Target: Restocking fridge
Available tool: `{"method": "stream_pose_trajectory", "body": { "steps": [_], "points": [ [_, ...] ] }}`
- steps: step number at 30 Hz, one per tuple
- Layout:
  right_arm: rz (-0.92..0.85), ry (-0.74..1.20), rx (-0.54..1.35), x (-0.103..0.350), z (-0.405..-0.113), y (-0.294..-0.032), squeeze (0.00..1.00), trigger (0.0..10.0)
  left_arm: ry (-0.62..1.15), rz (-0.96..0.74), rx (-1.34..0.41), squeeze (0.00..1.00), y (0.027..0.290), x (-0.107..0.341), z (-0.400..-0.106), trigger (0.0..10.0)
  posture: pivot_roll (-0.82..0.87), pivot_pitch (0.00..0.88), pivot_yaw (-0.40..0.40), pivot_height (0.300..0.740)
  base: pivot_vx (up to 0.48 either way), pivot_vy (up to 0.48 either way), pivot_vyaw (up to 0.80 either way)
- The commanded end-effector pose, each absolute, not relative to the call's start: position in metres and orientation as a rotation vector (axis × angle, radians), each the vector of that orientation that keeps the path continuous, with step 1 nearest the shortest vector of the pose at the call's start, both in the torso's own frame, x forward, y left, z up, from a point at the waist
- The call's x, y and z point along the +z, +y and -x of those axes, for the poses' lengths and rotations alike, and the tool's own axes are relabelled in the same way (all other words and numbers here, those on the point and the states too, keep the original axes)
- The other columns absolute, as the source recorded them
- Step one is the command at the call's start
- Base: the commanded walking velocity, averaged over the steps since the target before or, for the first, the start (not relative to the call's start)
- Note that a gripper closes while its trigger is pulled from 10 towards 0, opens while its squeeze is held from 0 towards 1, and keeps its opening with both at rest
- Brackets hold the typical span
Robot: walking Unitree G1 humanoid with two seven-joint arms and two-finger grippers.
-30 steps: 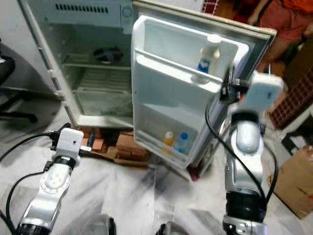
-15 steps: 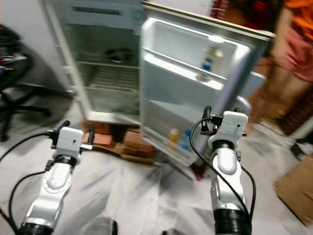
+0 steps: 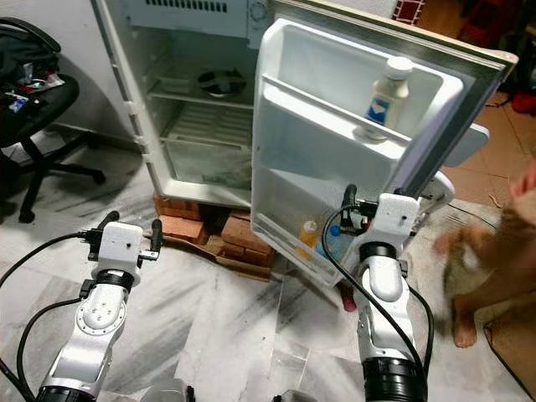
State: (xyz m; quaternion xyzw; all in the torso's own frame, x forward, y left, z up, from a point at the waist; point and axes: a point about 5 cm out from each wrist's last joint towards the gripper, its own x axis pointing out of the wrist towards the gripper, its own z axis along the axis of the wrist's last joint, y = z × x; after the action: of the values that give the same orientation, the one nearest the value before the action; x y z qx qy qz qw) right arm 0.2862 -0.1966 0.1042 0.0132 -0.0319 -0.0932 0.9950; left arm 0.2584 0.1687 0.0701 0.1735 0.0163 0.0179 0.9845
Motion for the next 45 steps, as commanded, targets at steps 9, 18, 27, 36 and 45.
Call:
{"method": "stream_pose_trajectory", "body": {
  "steps": [9, 18, 27, 36, 45],
  "points": [
    [-0.02, -0.057, -0.161, 0.101, -0.286, -0.194, 0.0, 10.0, 0.018, -0.347, 0.048, 0.0, 0.171, 0.071, -0.257, 10.0, 0.11, 0.004, -0.066, 0.74, 0.0, 0.0, 0.0],
    [-0.008, -0.064, -0.133, 0.101, -0.286, -0.192, 0.0, 10.0, 0.015, -0.353, 0.058, 0.0, 0.172, 0.071, -0.257, 10.0, 0.11, 0.011, -0.067, 0.74, 0.0, -0.033, 0.0],
    [-0.011, -0.07, -0.128, 0.102, -0.285, -0.192, 0.0, 10.0, 0.016, -0.347, 0.053, 0.0, 0.172, 0.071, -0.257, 10.0, 0.1, 0.019, -0.063, 0.74, 0.0, -0.375, 0.63],
    [-0.05, -0.08, -0.106, 0.102, -0.284, -0.191, 0.0, 10.0, 0.018, -0.341, 0.047, 0.0, 0.171, 0.07, -0.258, 10.0, 0.1, 0.021, -0.064, 0.74, 0.0, -0.48, 0.0],
    [-0.191, 0.039, 0.253, 0.088, -0.276, -0.168, 0.0, 10.0, 0.027, -0.339, 0.046, 0.0, 0.171, 0.07, -0.256, 10.0, 0.1, 0.024, -0.065, 0.74, 0.0, -0.48, 0.0]
  ]
}}
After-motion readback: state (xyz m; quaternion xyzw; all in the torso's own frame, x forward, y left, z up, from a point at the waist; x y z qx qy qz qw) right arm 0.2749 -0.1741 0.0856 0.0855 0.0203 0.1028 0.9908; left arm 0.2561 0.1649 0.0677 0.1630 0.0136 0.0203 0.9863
